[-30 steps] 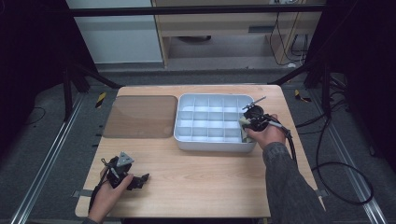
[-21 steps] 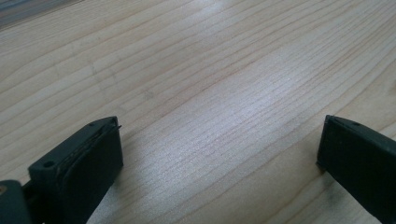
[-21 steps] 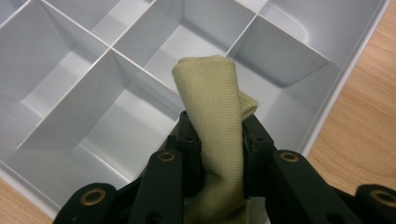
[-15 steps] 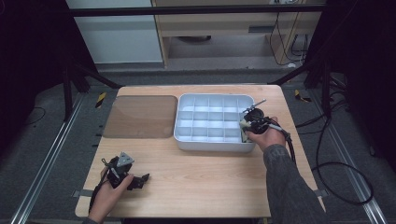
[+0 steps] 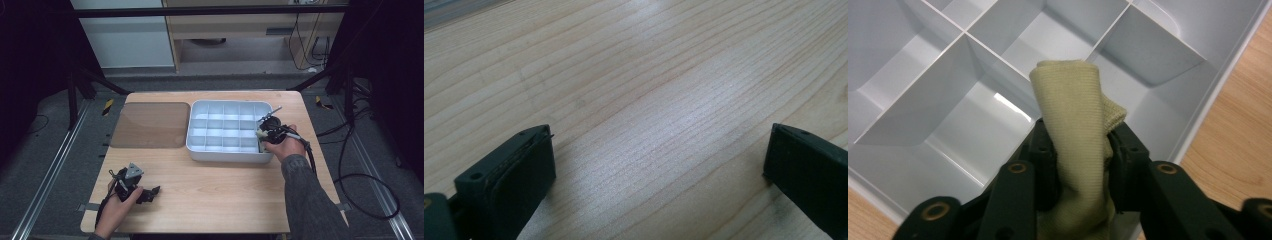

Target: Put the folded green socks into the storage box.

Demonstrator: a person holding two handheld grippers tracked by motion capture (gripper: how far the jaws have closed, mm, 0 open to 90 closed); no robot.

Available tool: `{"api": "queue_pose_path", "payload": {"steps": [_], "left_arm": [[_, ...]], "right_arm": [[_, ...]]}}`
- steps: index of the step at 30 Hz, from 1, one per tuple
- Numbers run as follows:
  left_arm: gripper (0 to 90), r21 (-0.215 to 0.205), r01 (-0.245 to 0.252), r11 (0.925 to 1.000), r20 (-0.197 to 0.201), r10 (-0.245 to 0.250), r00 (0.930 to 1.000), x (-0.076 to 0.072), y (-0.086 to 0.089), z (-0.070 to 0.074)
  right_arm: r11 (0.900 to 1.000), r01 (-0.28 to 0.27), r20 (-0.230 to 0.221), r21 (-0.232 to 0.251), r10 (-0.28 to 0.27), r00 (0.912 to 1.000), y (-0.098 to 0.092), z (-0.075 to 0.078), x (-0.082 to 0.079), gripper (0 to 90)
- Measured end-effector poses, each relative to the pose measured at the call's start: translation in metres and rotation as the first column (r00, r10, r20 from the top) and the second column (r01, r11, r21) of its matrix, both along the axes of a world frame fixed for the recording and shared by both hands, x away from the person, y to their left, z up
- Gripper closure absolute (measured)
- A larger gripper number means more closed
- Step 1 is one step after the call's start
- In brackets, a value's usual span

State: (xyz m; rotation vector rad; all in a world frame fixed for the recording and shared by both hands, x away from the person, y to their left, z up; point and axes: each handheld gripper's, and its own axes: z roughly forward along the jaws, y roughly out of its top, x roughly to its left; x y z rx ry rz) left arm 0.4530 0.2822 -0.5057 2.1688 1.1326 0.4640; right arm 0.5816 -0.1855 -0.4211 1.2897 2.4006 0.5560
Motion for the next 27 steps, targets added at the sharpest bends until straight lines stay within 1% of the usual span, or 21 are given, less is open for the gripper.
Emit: {"api": "queue_pose_path", "payload": {"steps": [4, 7, 11, 13, 15, 17, 21, 25, 27], "left_arm": [[0.0, 0.000, 0.000, 1.0000, 0.000, 0.000, 1.0000, 0.000, 0.000, 0.000], [0.0, 0.000, 0.000, 1.0000, 0.000, 0.000, 1.0000, 0.000, 0.000, 0.000], [0.0, 0.000, 0.001, 1.0000, -0.002, -0.001, 1.0000, 0.000, 0.000, 0.000], [0.0, 0.000, 0.002, 1.0000, -0.002, -0.002, 1.0000, 0.000, 0.000, 0.000], [0.0, 0.000, 0.001, 1.0000, -0.001, -0.001, 1.0000, 0.000, 0.000, 0.000], [0.0, 0.000, 0.001, 1.0000, -0.001, -0.001, 1.0000, 0.000, -0.001, 0.000], [0.0, 0.000, 0.001, 1.0000, -0.001, -0.001, 1.0000, 0.000, -0.001, 0.000], [0.0, 0.000, 0.001, 1.0000, 0.000, -0.001, 1.0000, 0.000, -0.001, 0.000], [0.0, 0.000, 0.001, 1.0000, 0.000, -0.001, 1.0000, 0.000, -0.001, 0.000]], "right_arm": [[1.000, 0.001, -0.006, -0.006, -0.001, 1.0000, 0.000, 0.003, 0.000, 57.9], [1.000, 0.013, -0.002, -0.005, -0.013, 0.9999, 0.000, 0.006, -0.001, 52.8], [1.000, 0.015, 0.005, -0.002, -0.015, 0.9999, -0.002, 0.013, -0.003, 49.7], [1.000, 0.022, 0.011, 0.018, -0.022, 0.9997, -0.003, 0.017, -0.005, 49.8], [1.000, 0.017, 0.017, 0.019, -0.017, 0.9997, -0.005, 0.020, -0.006, 51.9], [0.999, 0.014, 0.018, 0.029, -0.015, 0.9997, -0.006, 0.022, -0.008, 56.1], [0.999, -0.002, 0.024, 0.042, 0.001, 0.9997, -0.007, 0.025, -0.010, 67.6], [0.999, -0.009, 0.014, 0.044, 0.009, 0.9999, -0.007, 0.024, -0.011, 77.6], [0.999, -0.012, 0.008, 0.044, 0.012, 0.9999, -0.007, 0.022, -0.011, 79.9]]}}
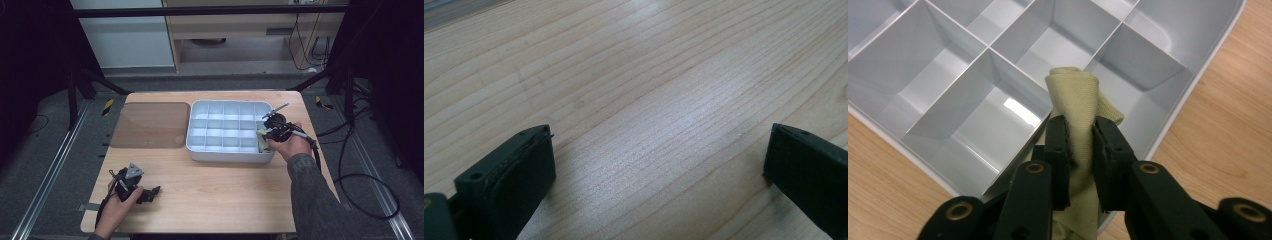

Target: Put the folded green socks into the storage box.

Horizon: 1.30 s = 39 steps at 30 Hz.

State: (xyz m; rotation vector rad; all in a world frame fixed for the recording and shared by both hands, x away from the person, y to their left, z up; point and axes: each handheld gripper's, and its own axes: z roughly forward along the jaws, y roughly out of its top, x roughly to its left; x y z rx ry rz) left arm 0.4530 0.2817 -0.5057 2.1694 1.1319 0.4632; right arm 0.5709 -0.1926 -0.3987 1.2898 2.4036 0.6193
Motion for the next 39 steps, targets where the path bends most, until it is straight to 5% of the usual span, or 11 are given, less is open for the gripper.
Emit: {"api": "queue_pose_path", "payload": {"steps": [9, 18, 24, 39], "left_arm": [[0.0, 0.000, 0.001, 1.0000, 0.000, -0.001, 1.0000, 0.000, 0.000, 0.000], [0.0, 0.000, 0.002, 1.0000, 0.000, -0.002, 1.0000, 0.000, 0.000, 0.000], [0.0, 0.000, 0.002, 1.0000, 0.000, -0.002, 1.0000, 0.000, 0.000, 0.000], [0.0, 0.004, 0.003, 1.0000, -0.001, -0.003, 1.0000, 0.000, 0.000, 0.000]], "right_arm": [[1.000, -0.005, -0.021, -0.017, 0.005, 0.9998, 0.002, -0.004, 0.001, 80.2], [0.999, 0.021, 0.000, 0.025, -0.021, 0.9998, -0.002, 0.005, -0.005, 50.0], [0.999, 0.031, 0.020, 0.041, -0.032, 0.9993, -0.008, 0.018, -0.015, 39.2], [0.999, 0.008, 0.029, 0.040, -0.009, 0.9995, -0.025, 0.073, -0.019, 85.7]]}}
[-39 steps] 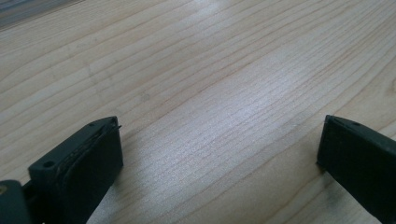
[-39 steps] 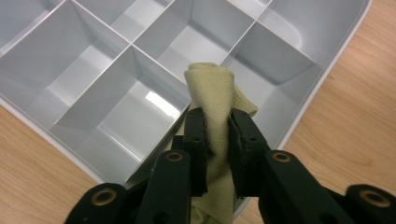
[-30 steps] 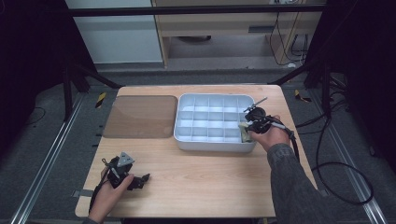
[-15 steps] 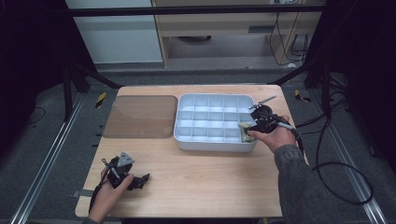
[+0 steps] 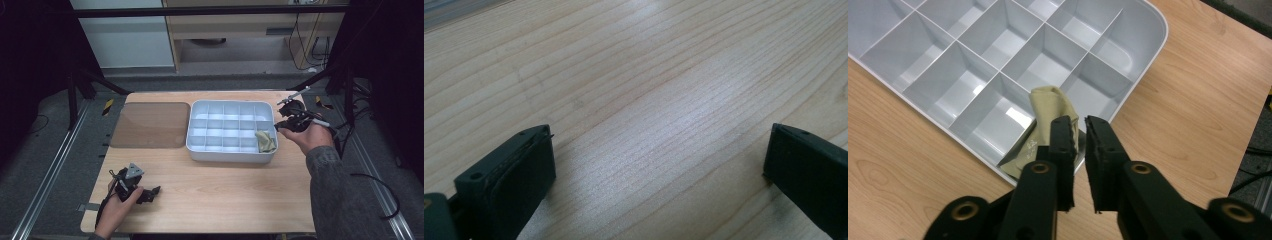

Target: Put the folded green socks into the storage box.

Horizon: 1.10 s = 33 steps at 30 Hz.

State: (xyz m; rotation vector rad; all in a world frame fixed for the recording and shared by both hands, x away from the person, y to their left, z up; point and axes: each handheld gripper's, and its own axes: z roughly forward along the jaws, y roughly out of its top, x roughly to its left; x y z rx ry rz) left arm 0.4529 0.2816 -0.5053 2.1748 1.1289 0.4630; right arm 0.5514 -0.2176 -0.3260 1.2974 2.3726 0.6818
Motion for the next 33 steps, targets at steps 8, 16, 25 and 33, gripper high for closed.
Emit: {"api": "queue_pose_path", "payload": {"steps": [8, 16, 25, 33], "left_arm": [[0.0, 0.001, 0.001, 1.0000, 0.002, -0.001, 1.0000, 0.000, 0.000, 0.000], [0.0, 0.001, 0.002, 1.0000, 0.001, -0.002, 1.0000, 0.000, 0.000, 0.000], [0.0, 0.000, 0.003, 1.0000, 0.001, -0.003, 1.0000, 0.000, 0.000, 0.000], [0.0, 0.000, 0.003, 1.0000, 0.003, -0.003, 1.0000, 0.000, 0.000, 0.000]], "right_arm": [[1.000, -0.010, -0.042, -0.005, 0.010, 0.9991, 0.009, -0.007, 0.010, 90.0], [0.999, -0.032, -0.057, -0.020, 0.031, 0.9979, 0.024, -0.017, 0.018, 90.0], [0.999, -0.036, -0.069, -0.031, 0.034, 0.9970, 0.032, -0.028, 0.025, 90.0], [0.998, -0.043, -0.082, -0.041, 0.040, 0.9959, 0.035, -0.040, 0.026, 90.0]]}}
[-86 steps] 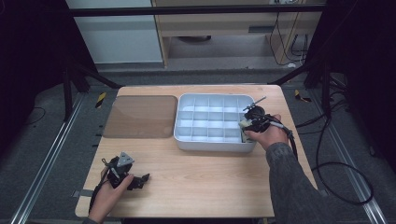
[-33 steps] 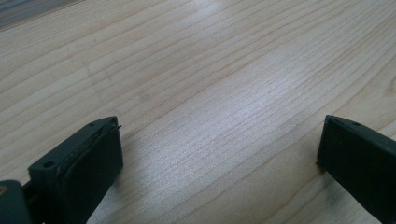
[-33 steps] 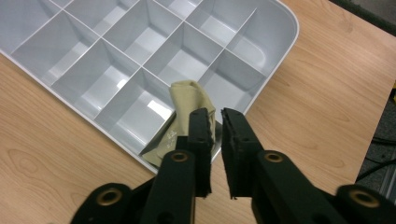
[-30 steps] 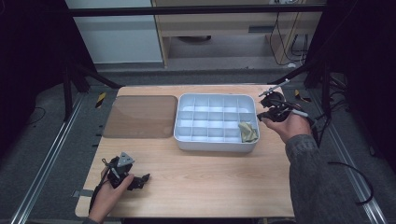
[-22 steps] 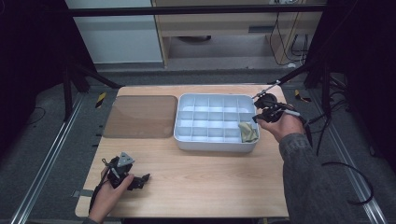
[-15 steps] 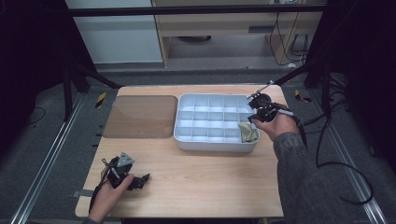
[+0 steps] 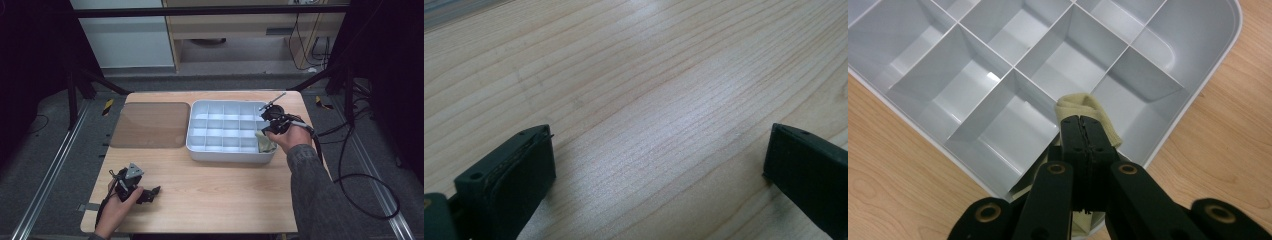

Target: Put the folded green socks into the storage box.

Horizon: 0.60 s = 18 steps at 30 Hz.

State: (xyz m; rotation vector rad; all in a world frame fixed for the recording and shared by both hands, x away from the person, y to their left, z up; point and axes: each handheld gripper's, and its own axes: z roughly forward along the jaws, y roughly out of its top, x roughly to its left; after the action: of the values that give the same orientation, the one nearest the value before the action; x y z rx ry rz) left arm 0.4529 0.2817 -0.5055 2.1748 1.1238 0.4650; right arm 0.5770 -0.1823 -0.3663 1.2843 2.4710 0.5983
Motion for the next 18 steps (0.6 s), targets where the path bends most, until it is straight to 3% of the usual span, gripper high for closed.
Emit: {"api": "queue_pose_path", "payload": {"steps": [14, 18], "left_arm": [[0.0, -0.002, -0.001, 1.0000, 0.001, 0.001, 1.0000, 0.000, 0.000, 0.000], [0.0, -0.002, -0.001, 1.0000, 0.001, 0.001, 1.0000, 0.000, 0.000, 0.000]], "right_arm": [[1.000, -0.008, -0.017, 0.001, 0.008, 0.9998, 0.008, -0.010, 0.010, 90.0], [1.000, 0.014, -0.015, -0.008, -0.014, 0.9998, 0.010, -0.013, 0.014, 90.0]]}}
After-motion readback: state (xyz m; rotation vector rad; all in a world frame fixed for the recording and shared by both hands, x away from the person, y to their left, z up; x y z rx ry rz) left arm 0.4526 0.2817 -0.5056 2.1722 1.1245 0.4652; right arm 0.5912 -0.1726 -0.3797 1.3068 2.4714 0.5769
